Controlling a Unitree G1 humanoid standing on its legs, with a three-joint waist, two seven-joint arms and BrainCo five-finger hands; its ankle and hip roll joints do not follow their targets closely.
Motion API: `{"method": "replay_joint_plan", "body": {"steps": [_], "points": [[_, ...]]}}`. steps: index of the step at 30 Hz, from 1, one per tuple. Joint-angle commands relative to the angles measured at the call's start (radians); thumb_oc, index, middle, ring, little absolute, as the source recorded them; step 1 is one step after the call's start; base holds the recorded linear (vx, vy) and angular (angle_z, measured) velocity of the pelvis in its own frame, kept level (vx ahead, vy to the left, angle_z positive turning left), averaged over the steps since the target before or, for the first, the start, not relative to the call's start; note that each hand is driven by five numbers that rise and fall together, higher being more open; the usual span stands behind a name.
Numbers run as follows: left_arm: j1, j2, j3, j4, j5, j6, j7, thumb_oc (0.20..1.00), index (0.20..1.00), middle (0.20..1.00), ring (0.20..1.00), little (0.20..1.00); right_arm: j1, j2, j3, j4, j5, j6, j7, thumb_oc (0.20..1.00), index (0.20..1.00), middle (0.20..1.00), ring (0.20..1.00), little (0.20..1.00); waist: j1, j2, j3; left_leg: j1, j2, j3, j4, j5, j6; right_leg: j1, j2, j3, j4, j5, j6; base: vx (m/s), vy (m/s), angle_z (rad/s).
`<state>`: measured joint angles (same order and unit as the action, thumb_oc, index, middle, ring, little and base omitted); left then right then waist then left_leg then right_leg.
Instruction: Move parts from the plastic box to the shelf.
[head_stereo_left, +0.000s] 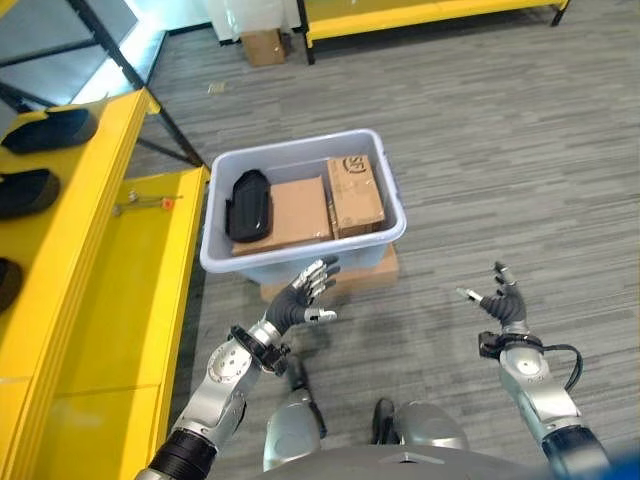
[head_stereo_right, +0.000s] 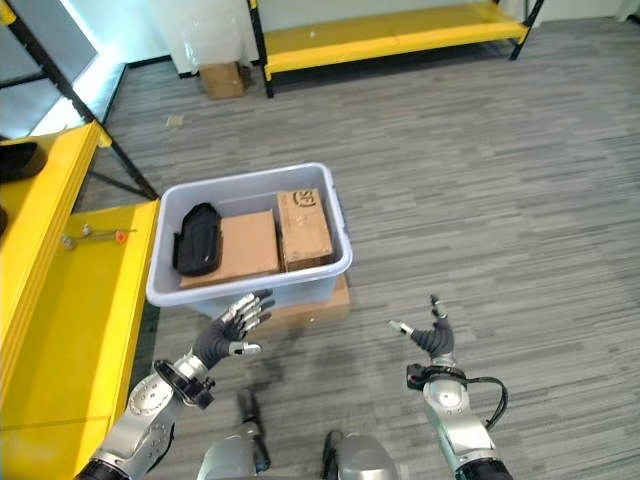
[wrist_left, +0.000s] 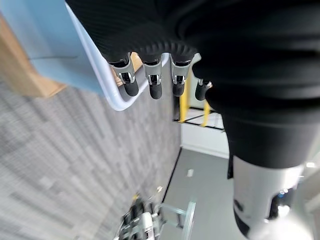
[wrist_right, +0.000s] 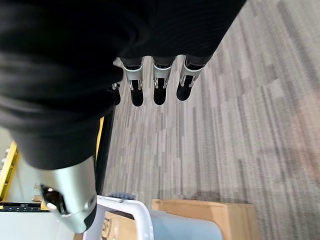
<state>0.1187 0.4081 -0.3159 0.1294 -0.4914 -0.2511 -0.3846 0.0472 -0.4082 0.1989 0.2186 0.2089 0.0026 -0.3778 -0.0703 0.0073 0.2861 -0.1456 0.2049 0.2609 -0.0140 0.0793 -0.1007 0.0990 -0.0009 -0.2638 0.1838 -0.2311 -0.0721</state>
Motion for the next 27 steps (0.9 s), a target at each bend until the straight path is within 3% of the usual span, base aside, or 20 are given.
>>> {"method": "replay_joint_plan", "body": {"steps": [1,6,9,19,27], "points": [[0.014,0.018,0.042,-0.101,-0.042,-0.065,0.011,1.0,1.0,1.0,1.0,1.0,-0.033,-0.018,0.005,-0.051,-0.044,-0.031,0.093,1.0,1.0,1.0,1.0,1.0,0.049,0.021,-0.011,0.108,-0.015,-0.005,-0.03,0.089,-0.013,0.019,-0.093,0.006,-0.054,0.119,0.125,0.15,0.246,-0.53],[0.008,0.039,0.044,-0.092,-0.023,-0.055,-0.01,1.0,1.0,1.0,1.0,1.0,-0.005,-0.003,0.03,-0.078,-0.012,-0.02,0.106,1.0,1.0,1.0,1.0,1.0,0.038,0.011,-0.025,0.164,-0.049,0.027,-0.023,0.028,0.018,0.017,-0.123,-0.014,-0.035,0.124,0.152,0.15,0.252,-0.2],[0.0,0.053,0.041,-0.099,-0.019,-0.042,0.004,1.0,1.0,1.0,1.0,1.0,-0.003,0.019,0.044,-0.1,-0.023,-0.006,0.107,1.0,1.0,1.0,1.0,1.0,0.043,0.001,-0.046,0.201,-0.084,0.018,-0.039,-0.007,0.047,0.002,-0.145,-0.002,-0.053,0.161,0.182,0.2,0.302,0.21],[0.019,0.065,0.068,-0.105,-0.009,-0.03,0.009,1.0,1.0,1.0,1.0,1.0,-0.038,0.038,0.045,-0.105,-0.062,-0.017,0.122,1.0,1.0,1.0,1.0,1.0,0.085,-0.028,-0.066,0.217,-0.149,0.017,-0.065,-0.049,0.106,-0.006,-0.182,-0.021,-0.004,0.191,0.234,0.09,0.203,0.04],[0.007,0.067,0.06,-0.103,0.017,-0.001,0.01,1.0,1.0,1.0,1.0,1.0,-0.071,0.075,0.051,-0.081,-0.064,-0.027,0.088,1.0,1.0,1.0,1.0,1.0,0.111,-0.015,-0.067,0.229,-0.22,-0.004,-0.073,-0.099,0.186,-0.118,-0.243,-0.029,0.314,0.298,0.25,0.05,0.169,0.03]]}}
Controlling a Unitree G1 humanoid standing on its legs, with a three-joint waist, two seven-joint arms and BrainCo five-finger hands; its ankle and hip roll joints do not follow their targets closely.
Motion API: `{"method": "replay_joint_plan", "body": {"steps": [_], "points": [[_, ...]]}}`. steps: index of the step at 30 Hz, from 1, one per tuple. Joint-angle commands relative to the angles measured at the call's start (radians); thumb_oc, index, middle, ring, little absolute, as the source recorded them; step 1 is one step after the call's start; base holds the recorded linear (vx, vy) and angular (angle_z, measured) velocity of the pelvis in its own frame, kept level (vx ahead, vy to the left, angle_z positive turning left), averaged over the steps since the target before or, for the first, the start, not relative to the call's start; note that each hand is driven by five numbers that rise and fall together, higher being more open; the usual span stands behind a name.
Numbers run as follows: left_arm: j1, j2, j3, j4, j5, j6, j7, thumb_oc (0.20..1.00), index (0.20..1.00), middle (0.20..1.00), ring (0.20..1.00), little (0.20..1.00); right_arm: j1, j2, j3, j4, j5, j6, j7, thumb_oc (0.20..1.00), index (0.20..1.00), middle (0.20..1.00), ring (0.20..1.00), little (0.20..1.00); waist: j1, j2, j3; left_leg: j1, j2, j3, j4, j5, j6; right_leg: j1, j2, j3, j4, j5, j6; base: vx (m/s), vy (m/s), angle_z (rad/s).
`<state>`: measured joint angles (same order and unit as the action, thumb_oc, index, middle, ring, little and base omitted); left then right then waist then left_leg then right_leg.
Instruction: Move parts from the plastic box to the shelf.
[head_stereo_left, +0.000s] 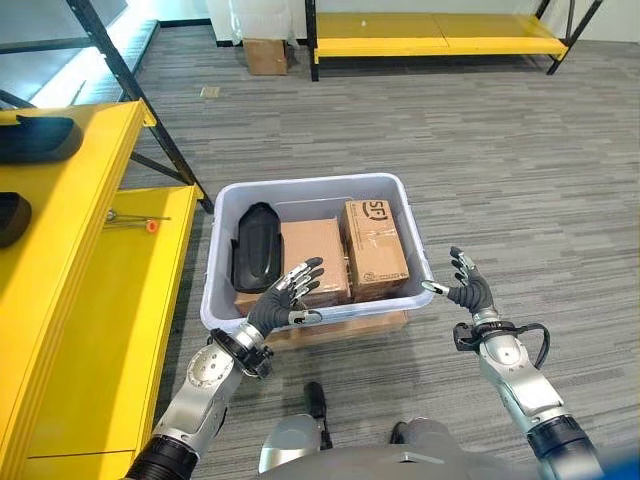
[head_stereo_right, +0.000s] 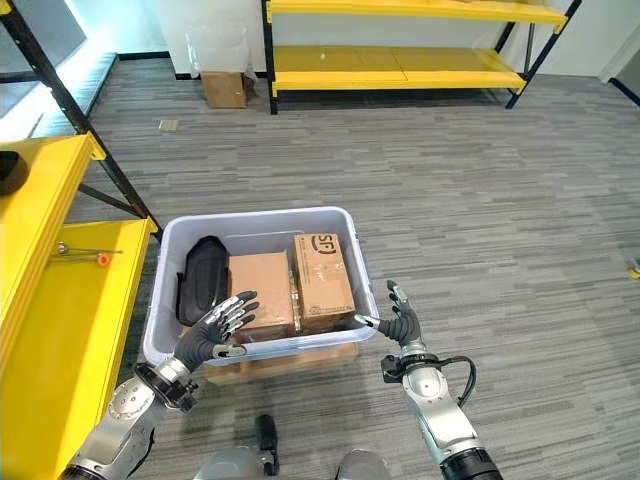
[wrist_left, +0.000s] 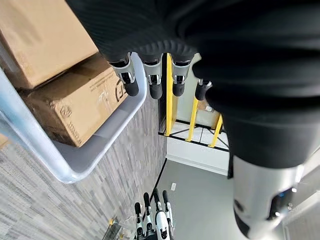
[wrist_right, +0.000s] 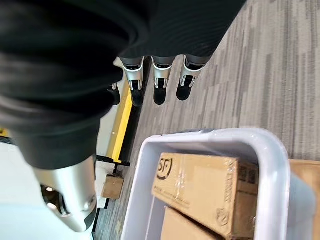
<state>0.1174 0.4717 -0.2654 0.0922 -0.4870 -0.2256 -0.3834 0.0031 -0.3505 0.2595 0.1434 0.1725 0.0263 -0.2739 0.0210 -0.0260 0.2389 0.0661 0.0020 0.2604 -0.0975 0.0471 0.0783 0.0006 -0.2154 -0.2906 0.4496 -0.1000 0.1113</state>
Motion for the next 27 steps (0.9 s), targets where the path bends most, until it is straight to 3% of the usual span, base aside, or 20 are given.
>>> {"method": "replay_joint_plan", "body": {"steps": [1,4,6,7,9,12,15,19,27], "points": [[0.008,0.0,0.006,-0.065,0.015,-0.026,0.013,1.0,1.0,1.0,1.0,1.0,-0.03,0.019,-0.008,-0.008,-0.027,-0.046,-0.017,1.0,1.0,1.0,1.0,1.0,0.015,0.023,-0.016,0.025,-0.018,-0.004,0.01,-0.073,0.009,-0.043,-0.021,0.0,0.072,0.171,0.064,0.05,0.068,0.09],[0.001,0.0,-0.003,-0.067,0.008,-0.019,0.023,1.0,1.0,1.0,1.0,1.0,-0.036,0.018,-0.003,-0.014,-0.029,-0.042,-0.017,1.0,1.0,1.0,1.0,1.0,0.002,0.026,-0.008,0.036,-0.018,-0.012,0.01,-0.082,0.006,-0.083,0.013,0.005,0.049,0.161,0.056,0.03,-0.02,0.13],[-0.006,-0.002,-0.012,-0.068,0.018,-0.009,0.03,1.0,1.0,1.0,1.0,1.0,-0.033,0.013,-0.002,-0.031,-0.03,-0.038,-0.018,1.0,1.0,1.0,1.0,1.0,-0.009,0.016,-0.005,0.046,-0.017,-0.003,0.01,-0.089,-0.013,-0.098,0.041,-0.017,-0.116,0.173,0.052,0.09,-0.134,0.13],[-0.006,-0.002,-0.015,-0.066,0.019,-0.01,0.034,1.0,1.0,1.0,1.0,1.0,-0.032,0.01,-0.002,-0.031,-0.026,-0.042,-0.016,1.0,1.0,1.0,1.0,1.0,-0.012,0.011,-0.004,0.061,-0.02,-0.006,0.01,-0.108,-0.02,-0.1,0.041,-0.016,-0.155,0.173,0.067,0.05,-0.135,0.03],[-0.006,-0.003,-0.026,-0.066,0.025,-0.012,0.05,1.0,1.0,1.0,1.0,1.0,-0.029,0.007,-0.003,-0.03,-0.02,-0.051,-0.013,1.0,1.0,1.0,1.0,1.0,-0.027,0.0,0.008,0.078,-0.024,0.006,0.01,-0.122,-0.018,-0.147,0.044,-0.004,-0.225,0.255,0.074,0.05,-0.117,0.01],[0.004,-0.011,-0.036,-0.059,0.033,-0.012,0.076,1.0,1.0,1.0,1.0,1.0,-0.01,-0.001,-0.02,-0.029,-0.015,-0.044,0.007,1.0,1.0,1.0,1.0,1.0,-0.051,-0.002,0.005,0.093,-0.023,-0.004,0.01,-0.123,-0.025,-0.142,0.073,0.036,-0.272,0.228,0.07,0.1,-0.116,0.13],[0.008,-0.016,-0.031,-0.067,0.024,-0.008,0.079,1.0,1.0,1.0,1.0,1.0,0.006,-0.01,-0.028,-0.007,-0.002,-0.021,0.017,1.0,1.0,1.0,1.0,1.0,-0.043,0.003,-0.007,0.101,-0.016,-0.006,0.01,-0.106,-0.041,-0.055,0.093,0.0,-0.327,0.181,0.045,0.12,-0.122,0.27],[0.016,-0.022,-0.031,-0.098,0.013,0.012,0.013,1.0,1.0,1.0,1.0,1.0,0.01,-0.013,-0.028,0.025,0.006,-0.009,0.017,1.0,1.0,1.0,1.0,1.0,-0.036,0.014,-0.022,0.099,-0.013,-0.011,0.01,-0.093,-0.053,0.013,0.113,-0.003,-0.381,0.14,0.017,0.08,-0.079,0.04],[0.026,-0.023,-0.02,-0.098,-0.005,0.01,-0.005,1.0,1.0,1.0,1.0,1.0,0.007,-0.009,-0.005,0.045,0.016,0.028,0.087,1.0,1.0,1.0,1.0,1.0,-0.033,0.03,-0.034,0.096,-0.008,0.006,0.015,-0.078,-0.062,0.073,0.132,-0.004,-0.401,0.095,-0.008,0.06,-0.094,-0.04]]}}
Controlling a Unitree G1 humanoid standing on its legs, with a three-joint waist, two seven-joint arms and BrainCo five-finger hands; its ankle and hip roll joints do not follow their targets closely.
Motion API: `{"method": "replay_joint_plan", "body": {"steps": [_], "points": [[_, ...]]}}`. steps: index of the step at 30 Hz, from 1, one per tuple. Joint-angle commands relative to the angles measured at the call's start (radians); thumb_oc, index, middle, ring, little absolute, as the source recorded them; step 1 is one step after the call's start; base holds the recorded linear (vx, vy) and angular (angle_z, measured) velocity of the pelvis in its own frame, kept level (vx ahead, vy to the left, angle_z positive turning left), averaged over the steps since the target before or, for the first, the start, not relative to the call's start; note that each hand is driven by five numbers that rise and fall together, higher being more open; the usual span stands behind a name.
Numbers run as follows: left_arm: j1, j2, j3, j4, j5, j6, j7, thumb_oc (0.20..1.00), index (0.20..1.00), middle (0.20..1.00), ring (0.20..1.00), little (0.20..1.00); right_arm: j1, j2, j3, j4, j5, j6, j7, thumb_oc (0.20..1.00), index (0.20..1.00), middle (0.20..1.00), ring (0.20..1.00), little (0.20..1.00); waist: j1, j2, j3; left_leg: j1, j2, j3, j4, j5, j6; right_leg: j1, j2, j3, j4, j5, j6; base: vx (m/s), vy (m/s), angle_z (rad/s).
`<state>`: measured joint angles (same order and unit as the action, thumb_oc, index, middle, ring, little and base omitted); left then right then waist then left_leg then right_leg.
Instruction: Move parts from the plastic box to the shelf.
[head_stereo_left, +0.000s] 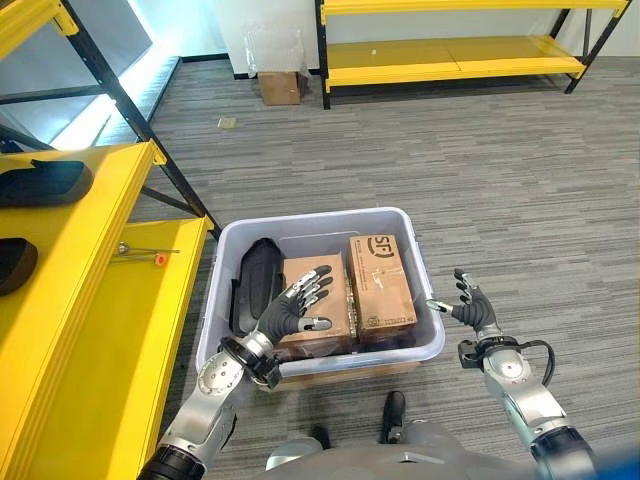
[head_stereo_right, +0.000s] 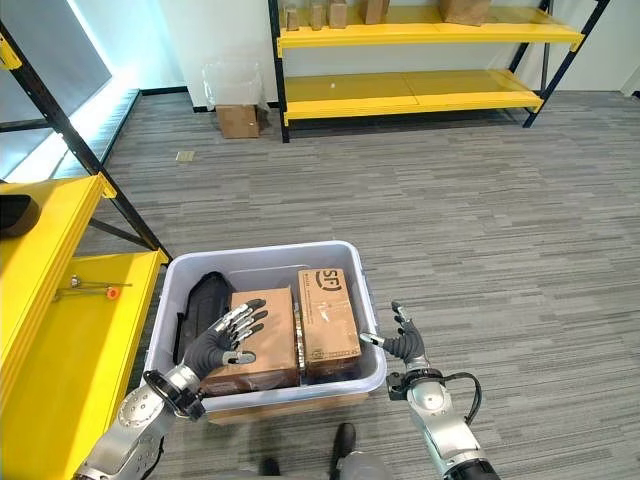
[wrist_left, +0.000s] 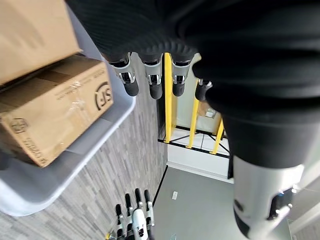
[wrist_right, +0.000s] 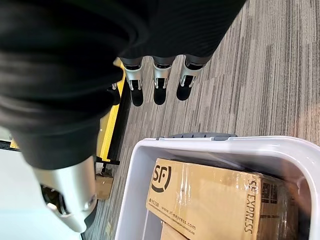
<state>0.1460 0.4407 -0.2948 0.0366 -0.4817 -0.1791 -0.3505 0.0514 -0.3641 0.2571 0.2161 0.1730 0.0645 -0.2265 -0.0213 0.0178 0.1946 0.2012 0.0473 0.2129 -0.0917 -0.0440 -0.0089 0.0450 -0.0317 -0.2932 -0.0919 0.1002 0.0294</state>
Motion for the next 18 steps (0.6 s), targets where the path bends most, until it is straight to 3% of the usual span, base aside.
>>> {"method": "replay_joint_plan", "body": {"steps": [1,4,10,12,14,15,17,18], "points": [[-0.005,0.01,0.008,-0.043,-0.009,-0.036,-0.048,1.0,1.0,1.0,1.0,1.0,-0.04,0.006,0.001,-0.03,0.025,-0.011,0.037,1.0,1.0,1.0,1.0,1.0,0.009,-0.013,0.014,-0.037,-0.053,0.053,0.013,0.01,0.026,0.031,-0.052,-0.005,0.149,-0.114,0.074,0.04,-0.219,0.03],[-0.018,0.021,-0.008,-0.049,-0.05,-0.026,-0.101,1.0,1.0,1.0,1.0,1.0,-0.046,0.009,-0.002,-0.009,0.063,-0.018,0.022,1.0,1.0,1.0,1.0,1.0,0.003,-0.008,0.022,-0.045,-0.046,0.063,0.046,0.001,0.025,0.028,-0.049,-0.016,0.192,-0.142,0.066,0.05,-0.22,0.11],[-0.036,0.0,-0.016,-0.069,-0.124,-0.004,-0.082,1.0,1.0,1.0,1.0,1.0,-0.047,0.003,-0.017,0.008,0.047,-0.023,0.04,1.0,1.0,1.0,1.0,1.0,-0.017,0.007,0.041,-0.065,-0.036,0.079,0.1,-0.009,0.014,0.029,-0.047,-0.009,0.205,-0.159,0.048,0.05,-0.192,-0.01],[-0.053,-0.007,-0.024,-0.065,-0.134,-0.024,-0.082,1.0,1.0,1.0,1.0,1.0,-0.057,-0.001,-0.026,0.018,0.022,-0.042,0.036,1.0,1.0,1.0,1.0,1.0,-0.032,0.013,0.065,-0.116,-0.016,0.123,0.228,-0.034,-0.002,0.014,-0.071,-0.022,0.251,-0.177,0.03,-0.03,-0.12,-0.01],[-0.057,-0.015,-0.025,-0.049,-0.137,-0.035,-0.079,1.0,1.0,1.0,1.0,1.0,-0.06,-0.002,-0.027,0.027,0.015,-0.039,0.022,1.0,1.0,1.0,1.0,1.0,-0.038,0.012,0.073,-0.122,0.016,0.131,0.253,-0.045,-0.021,0.018,-0.083,-0.017,0.276,-0.201,0.034,0.03,0.02,0.09],[-0.06,-0.025,-0.026,-0.041,-0.12,-0.049,-0.073,1.0,1.0,1.0,1.0,1.0,-0.061,-0.005,-0.03,0.027,0.024,-0.029,0.016,1.0,1.0,1.0,1.0,1.0,-0.045,0.013,0.077,-0.125,0.063,0.139,0.242,-0.006,-0.042,0.012,-0.09,-0.018,0.292,-0.211,0.03,0.03,0.072,0.17],[-0.066,-0.03,-0.024,-0.041,-0.115,-0.053,-0.074,1.0,1.0,1.0,1.0,1.0,-0.059,-0.01,-0.034,0.024,0.021,-0.025,0.015,1.0,1.0,1.0,1.0,1.0,-0.049,0.014,0.077,-0.128,0.087,0.132,0.234,0.019,-0.052,0.004,-0.096,-0.016,0.304,-0.219,0.025,-0.04,0.182,0.14],[-0.072,-0.047,-0.015,-0.056,-0.132,-0.054,-0.071,1.0,1.0,1.0,1.0,1.0,-0.058,-0.028,-0.037,0.026,-0.013,-0.028,0.026,1.0,1.0,1.0,1.0,1.0,-0.051,0.028,0.069,-0.132,0.173,0.08,0.179,0.147,-0.083,-0.028,-0.112,-0.008,0.329,-0.223,0.004,-0.03,0.582,-0.14]]}}
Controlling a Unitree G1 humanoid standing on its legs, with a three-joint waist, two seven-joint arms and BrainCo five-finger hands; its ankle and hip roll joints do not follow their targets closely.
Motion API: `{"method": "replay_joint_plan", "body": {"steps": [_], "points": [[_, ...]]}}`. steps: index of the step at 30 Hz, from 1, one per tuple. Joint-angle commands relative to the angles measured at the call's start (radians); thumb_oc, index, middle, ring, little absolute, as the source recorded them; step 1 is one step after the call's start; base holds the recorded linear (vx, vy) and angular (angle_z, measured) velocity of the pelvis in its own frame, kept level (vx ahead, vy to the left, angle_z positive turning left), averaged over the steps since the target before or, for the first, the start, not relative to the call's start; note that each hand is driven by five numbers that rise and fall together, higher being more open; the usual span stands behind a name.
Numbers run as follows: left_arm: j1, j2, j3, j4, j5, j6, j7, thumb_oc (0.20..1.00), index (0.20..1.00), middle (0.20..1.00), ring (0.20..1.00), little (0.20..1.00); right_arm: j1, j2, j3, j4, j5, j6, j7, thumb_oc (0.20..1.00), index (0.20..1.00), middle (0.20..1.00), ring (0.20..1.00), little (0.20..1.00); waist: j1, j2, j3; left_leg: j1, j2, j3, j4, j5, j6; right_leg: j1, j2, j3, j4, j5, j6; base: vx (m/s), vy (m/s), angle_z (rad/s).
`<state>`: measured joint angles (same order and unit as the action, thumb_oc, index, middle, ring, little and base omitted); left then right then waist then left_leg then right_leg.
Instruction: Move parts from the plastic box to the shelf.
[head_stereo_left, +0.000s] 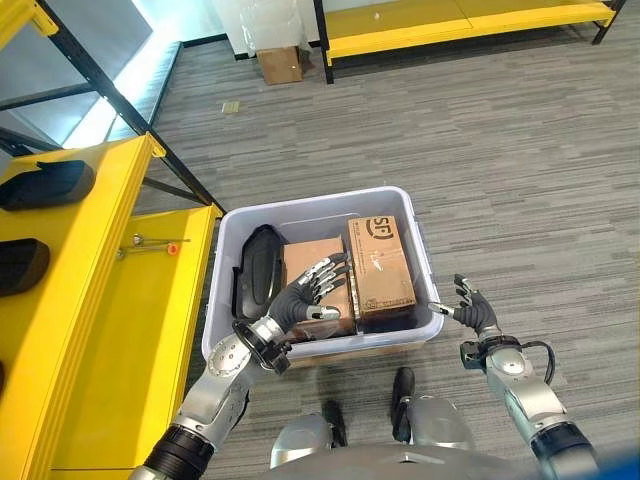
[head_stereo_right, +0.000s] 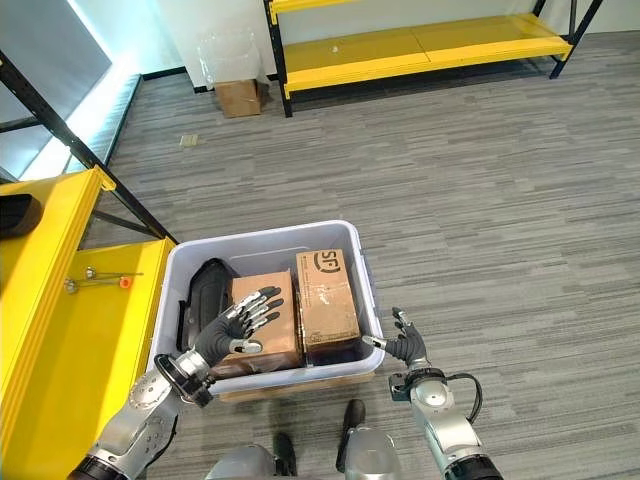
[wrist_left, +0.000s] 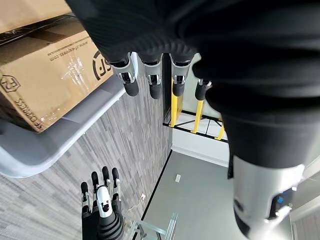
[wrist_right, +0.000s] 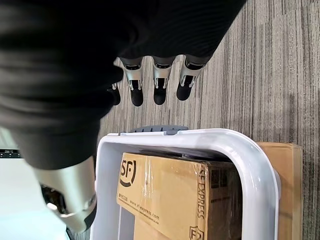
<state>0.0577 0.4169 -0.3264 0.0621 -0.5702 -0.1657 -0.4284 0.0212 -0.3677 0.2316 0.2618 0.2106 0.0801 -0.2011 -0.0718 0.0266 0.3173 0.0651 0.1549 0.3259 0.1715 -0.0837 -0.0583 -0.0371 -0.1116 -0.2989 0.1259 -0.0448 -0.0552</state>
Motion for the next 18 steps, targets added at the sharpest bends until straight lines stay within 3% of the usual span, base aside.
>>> {"method": "replay_joint_plan", "body": {"steps": [1,3,5,7,12,15,18], "points": [[0.013,-0.032,0.03,-0.09,-0.068,-0.056,0.017,1.0,1.0,1.0,1.0,1.0,-0.021,-0.046,-0.005,-0.027,-0.07,-0.052,0.007,1.0,1.0,1.0,1.0,1.0,-0.005,0.03,-0.059,-0.002,0.121,-0.098,-0.095,0.288,-0.063,0.036,-0.055,0.026,0.142,-0.094,0.085,-0.01,0.65,-0.39],[0.011,-0.041,0.035,-0.084,-0.081,-0.041,0.008,1.0,1.0,1.0,1.0,1.0,-0.021,-0.067,-0.007,-0.032,-0.056,-0.057,-0.004,1.0,1.0,1.0,1.0,1.0,-0.008,0.045,-0.069,0.001,0.132,-0.12,-0.102,0.295,-0.07,0.015,-0.078,0.04,0.172,-0.104,0.091,0.03,0.498,-0.65],[0.001,-0.033,0.025,-0.069,-0.065,-0.012,-0.05,1.0,1.0,1.0,1.0,1.0,-0.016,-0.073,-0.022,-0.033,0.015,-0.055,-0.017,1.0,1.0,1.0,1.0,1.0,-0.014,0.065,-0.076,0.019,0.099,-0.115,-0.119,0.205,-0.063,-0.006,-0.111,0.042,0.217,-0.112,0.116,0.0,0.474,-0.2],[-0.001,-0.017,0.006,-0.063,-0.058,-0.022,-0.056,1.0,1.0,1.0,1.0,1.0,-0.012,-0.039,-0.026,-0.023,0.085,-0.016,-0.022,1.0,1.0,1.0,1.0,1.0,-0.015,0.073,-0.072,0.026,0.069,-0.108,-0.122,0.153,-0.05,0.015,-0.121,0.048,0.195,-0.093,0.135,0.02,0.364,0.22],[0.004,0.032,0.022,-0.066,0.007,-0.048,0.008,1.0,1.0,1.0,1.0,1.0,-0.012,0.021,-0.012,-0.035,0.039,-0.029,-0.023,1.0,1.0,1.0,1.0,1.0,0.006,0.044,-0.075,0.055,0.012,-0.083,-0.163,0.105,-0.016,0.089,-0.133,0.033,0.054,-0.004,0.19,0.03,0.18,0.14],[0.026,0.045,0.051,-0.076,0.024,-0.053,0.08,1.0,1.0,1.0,1.0,1.0,-0.014,0.029,-0.013,-0.063,0.08,-0.012,-0.026,1.0,1.0,1.0,1.0,1.0,0.028,0.027,-0.074,0.056,0.005,-0.076,-0.171,0.099,-0.012,0.109,-0.13,0.014,0.006,0.017,0.2,0.01,0.027,0.26],[0.038,0.043,0.092,-0.084,0.077,-0.009,0.198,1.0,1.0,1.0,1.0,1.0,-0.023,0.031,-0.021,-0.094,0.079,-0.039,-0.075,1.0,1.0,1.0,1.0,1.0,0.049,0.013,-0.067,0.038,0.009,-0.082,-0.166,0.103,-0.014,0.112,-0.124,0.005,-0.012,0.025,0.201,-0.02,-0.004,-0.06]]}}
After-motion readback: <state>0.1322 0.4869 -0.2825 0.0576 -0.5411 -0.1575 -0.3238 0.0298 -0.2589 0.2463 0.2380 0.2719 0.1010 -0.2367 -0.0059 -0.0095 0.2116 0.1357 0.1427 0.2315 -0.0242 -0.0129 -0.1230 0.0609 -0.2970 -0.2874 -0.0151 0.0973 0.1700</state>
